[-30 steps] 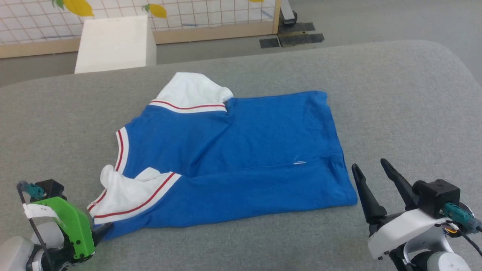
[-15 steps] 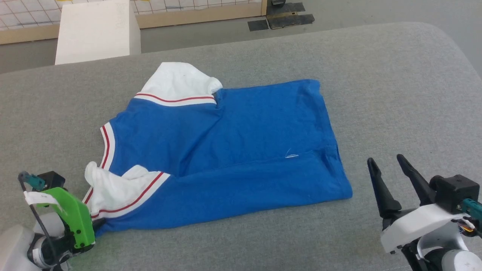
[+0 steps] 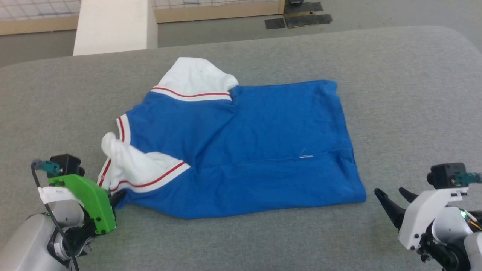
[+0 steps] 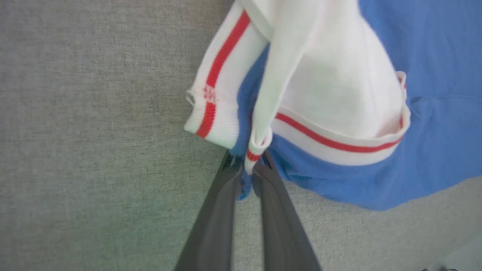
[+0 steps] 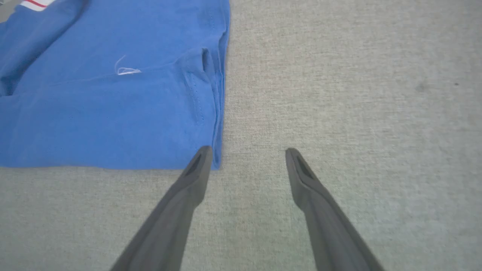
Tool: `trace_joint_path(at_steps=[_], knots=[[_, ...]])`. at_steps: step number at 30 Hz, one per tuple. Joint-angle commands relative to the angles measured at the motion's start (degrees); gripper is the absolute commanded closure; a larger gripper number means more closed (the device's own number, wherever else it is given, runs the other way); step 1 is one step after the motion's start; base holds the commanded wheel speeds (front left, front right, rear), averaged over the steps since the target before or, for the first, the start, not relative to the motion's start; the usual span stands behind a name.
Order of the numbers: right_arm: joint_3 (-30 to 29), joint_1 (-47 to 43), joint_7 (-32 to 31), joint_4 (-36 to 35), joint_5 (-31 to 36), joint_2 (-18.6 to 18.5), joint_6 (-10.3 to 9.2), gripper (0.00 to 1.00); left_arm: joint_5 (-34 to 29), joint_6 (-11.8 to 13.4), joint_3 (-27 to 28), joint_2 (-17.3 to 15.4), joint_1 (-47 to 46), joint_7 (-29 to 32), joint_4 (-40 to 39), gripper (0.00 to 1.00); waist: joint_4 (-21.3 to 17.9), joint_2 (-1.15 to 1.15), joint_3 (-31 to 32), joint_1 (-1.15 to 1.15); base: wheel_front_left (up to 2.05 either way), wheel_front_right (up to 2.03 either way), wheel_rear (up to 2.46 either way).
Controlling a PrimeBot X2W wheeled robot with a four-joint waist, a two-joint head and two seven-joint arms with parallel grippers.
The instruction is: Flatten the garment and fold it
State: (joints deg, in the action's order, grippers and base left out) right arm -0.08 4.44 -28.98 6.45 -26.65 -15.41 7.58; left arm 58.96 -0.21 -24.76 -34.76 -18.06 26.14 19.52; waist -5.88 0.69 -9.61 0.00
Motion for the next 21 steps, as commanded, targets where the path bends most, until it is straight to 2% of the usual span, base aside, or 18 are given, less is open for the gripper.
trace_joint_path(at_steps=[1, 10, 15, 16, 18, 21], knots=[[0.90, 2.28, -1.68, 0.98, -1.18, -0.49, -0.09, 0.00, -0.59, 0.58, -0.07, -0.11, -0.81, -0.19, -1.57, 1.00, 1.54, -0.69, -1.02, 0.00, 0.00, 0.00, 0.00], [7.78, 12.20, -9.89, 10.12, -5.52, -1.94, -0.09, 0.00, -1.92, 2.16, -0.55, -0.54, -1.70, 0.11, -7.89, 1.00, 3.74, -0.69, -3.71, 0.00, 0.00, 0.00, 0.00], [10.39, 13.95, -15.77, 16.73, -7.52, -1.57, -0.09, 0.00, -1.83, 2.35, -0.63, -0.35, -1.58, 0.00, -8.58, 1.00, 4.69, -0.69, -4.48, 0.00, 0.00, 0.00, 0.00], [11.08, 14.09, -16.94, 17.65, -7.82, -1.55, -0.09, 0.60, -1.77, 2.39, -0.60, -0.31, -1.50, -0.08, -8.59, 1.00, 4.81, -0.69, -4.56, 0.00, 0.00, 0.00, 0.00], [11.73, 14.29, -17.67, 18.54, -8.80, -1.22, -0.09, 1.00, -1.65, 2.41, -0.57, -0.30, -1.26, -0.21, -8.58, 1.00, 4.95, -0.69, -4.70, 0.00, 0.00, 0.00, 0.00], [12.73, 14.54, -17.85, 19.00, -9.58, -1.30, -0.09, 1.00, -1.52, 2.35, -0.56, -0.25, -0.77, -0.53, -8.18, 1.00, 4.88, -0.69, -4.41, 0.00, 0.00, 0.00, 0.00]])
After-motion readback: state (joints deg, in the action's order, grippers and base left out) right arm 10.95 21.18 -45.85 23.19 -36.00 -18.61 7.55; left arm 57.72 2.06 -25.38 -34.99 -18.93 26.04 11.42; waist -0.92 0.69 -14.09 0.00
